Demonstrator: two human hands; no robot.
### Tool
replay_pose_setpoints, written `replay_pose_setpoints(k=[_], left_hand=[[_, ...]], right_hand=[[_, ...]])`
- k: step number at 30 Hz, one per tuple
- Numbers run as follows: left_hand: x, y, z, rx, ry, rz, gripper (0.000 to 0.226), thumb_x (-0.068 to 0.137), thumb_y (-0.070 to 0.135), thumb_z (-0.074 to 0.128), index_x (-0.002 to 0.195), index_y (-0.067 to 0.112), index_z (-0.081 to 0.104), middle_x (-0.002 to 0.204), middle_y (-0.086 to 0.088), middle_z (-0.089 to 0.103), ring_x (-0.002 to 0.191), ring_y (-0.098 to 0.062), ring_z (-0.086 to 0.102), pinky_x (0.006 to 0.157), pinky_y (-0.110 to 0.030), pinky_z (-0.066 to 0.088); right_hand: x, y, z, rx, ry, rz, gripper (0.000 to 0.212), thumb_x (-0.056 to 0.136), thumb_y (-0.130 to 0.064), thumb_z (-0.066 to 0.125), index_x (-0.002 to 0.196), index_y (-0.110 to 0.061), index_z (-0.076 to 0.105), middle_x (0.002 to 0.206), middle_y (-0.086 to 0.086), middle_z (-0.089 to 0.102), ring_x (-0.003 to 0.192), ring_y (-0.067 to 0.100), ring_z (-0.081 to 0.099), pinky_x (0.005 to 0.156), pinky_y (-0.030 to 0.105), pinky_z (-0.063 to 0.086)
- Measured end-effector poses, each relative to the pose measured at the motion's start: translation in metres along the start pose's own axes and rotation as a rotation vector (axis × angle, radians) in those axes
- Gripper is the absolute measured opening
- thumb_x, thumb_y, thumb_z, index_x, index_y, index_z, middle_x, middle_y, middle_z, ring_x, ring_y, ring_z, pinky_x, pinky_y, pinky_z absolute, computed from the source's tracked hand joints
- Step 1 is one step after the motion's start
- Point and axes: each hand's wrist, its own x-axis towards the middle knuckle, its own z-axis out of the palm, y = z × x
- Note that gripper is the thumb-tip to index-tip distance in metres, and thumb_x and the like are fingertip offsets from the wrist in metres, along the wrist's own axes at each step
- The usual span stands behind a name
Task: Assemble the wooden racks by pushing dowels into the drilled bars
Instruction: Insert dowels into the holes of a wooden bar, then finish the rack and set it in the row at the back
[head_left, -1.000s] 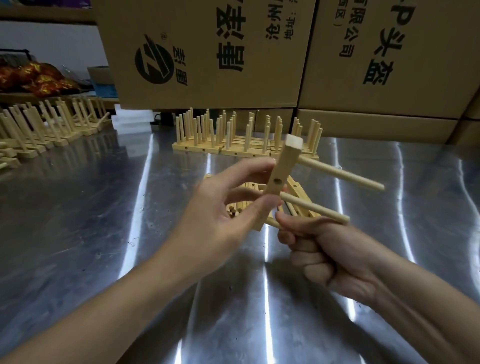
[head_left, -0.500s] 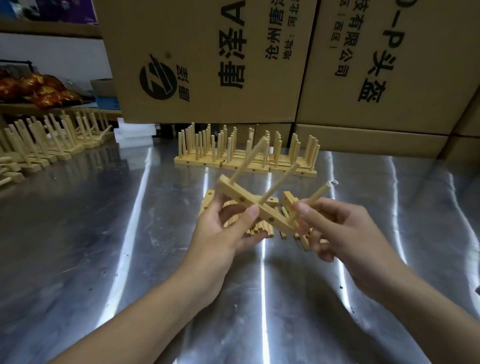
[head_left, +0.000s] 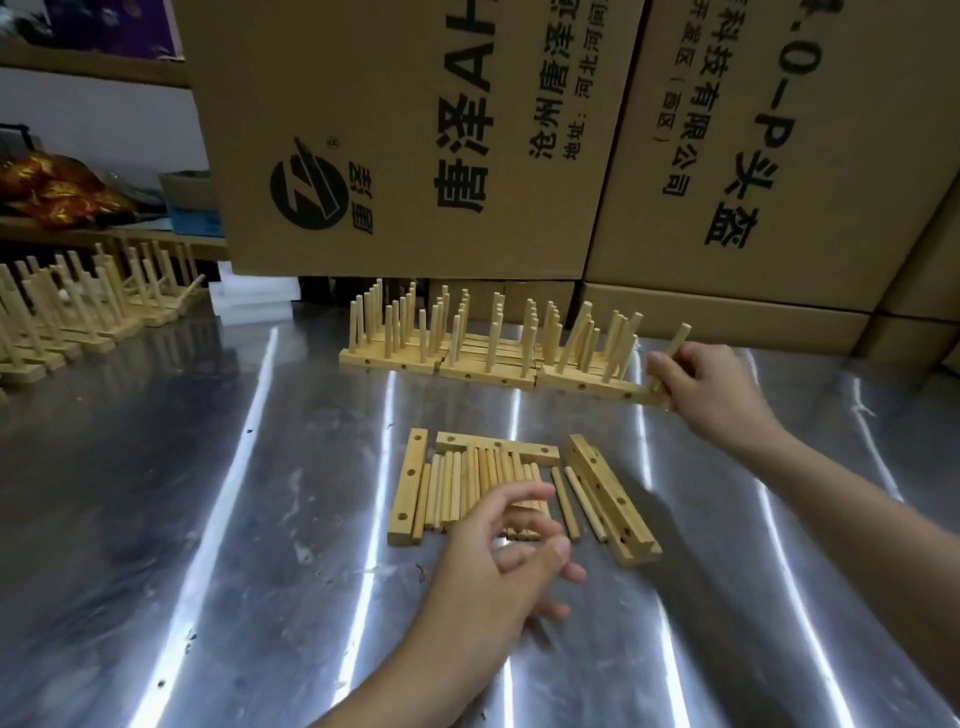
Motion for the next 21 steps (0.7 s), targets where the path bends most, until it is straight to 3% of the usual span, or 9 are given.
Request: replay_pose_setpoints(k=[3,6,12,17,19,21], left_hand=[[0.001,0.000,-0.001,0.060,-0.021,-0.002,0.034,0.099,0.004,0.072,0.108,0.035,0.075,0.095,0.005,0.069,0.086,-0.032,0.079,0.062,-0.038,0.061],[0.001,0.000,-0.002,0.112,-0.046,-0.008,0.027,0.099,0.009,0.071,0.107,0.035,0.076,0.096,0.005,0.070,0.084,-0.029,0.079,0.061,-0.037,0.062],[0.004,-0.002,-0.007,0.217,-0.072,-0.058,0.014,0.096,0.029,0.069,0.104,0.039,0.075,0.095,-0.001,0.078,0.074,-0.022,0.076,0.072,-0.038,0.063],[0.006,-0.002,-0.011,0.230,-0.102,-0.087,0.014,0.098,0.031,0.067,0.102,0.043,0.074,0.091,-0.003,0.080,0.068,-0.019,0.073,0.074,-0.035,0.062],[0.007,-0.001,-0.011,0.232,-0.094,-0.076,0.015,0.099,0.030,0.066,0.101,0.042,0.075,0.091,-0.004,0.080,0.067,-0.019,0.073,0.073,-0.034,0.062],[0.006,-0.001,-0.010,0.234,-0.082,-0.068,0.014,0.098,0.031,0.065,0.100,0.041,0.075,0.090,-0.004,0.079,0.066,-0.018,0.072,0.071,-0.033,0.061]], right_hand=[[0.031,0.029,0.024,-0.091,-0.041,0.106,0.037,0.109,-0.026,0.056,0.083,-0.004,0.071,0.084,0.016,0.072,0.089,0.038,0.067,0.075,0.040,0.047],[0.047,0.051,0.044,-0.099,-0.051,0.171,0.037,0.110,-0.025,0.055,0.088,0.000,0.070,0.091,0.021,0.072,0.097,0.042,0.066,0.081,0.045,0.050],[0.066,0.065,0.066,-0.071,-0.031,0.206,0.032,0.108,-0.029,0.060,0.093,-0.004,0.072,0.092,0.017,0.070,0.093,0.034,0.066,0.079,0.041,0.049],[0.070,0.062,0.078,-0.062,-0.010,0.202,0.029,0.105,-0.029,0.064,0.083,-0.011,0.067,0.081,0.008,0.070,0.073,0.017,0.067,0.056,0.023,0.041],[0.072,0.058,0.078,-0.057,-0.002,0.192,0.027,0.105,-0.029,0.066,0.086,-0.010,0.070,0.081,0.008,0.072,0.076,0.020,0.070,0.057,0.023,0.043],[0.071,0.055,0.078,-0.024,0.003,0.212,0.021,0.103,-0.030,0.069,0.103,-0.009,0.070,0.091,0.009,0.074,0.083,0.022,0.073,0.065,0.030,0.055]])
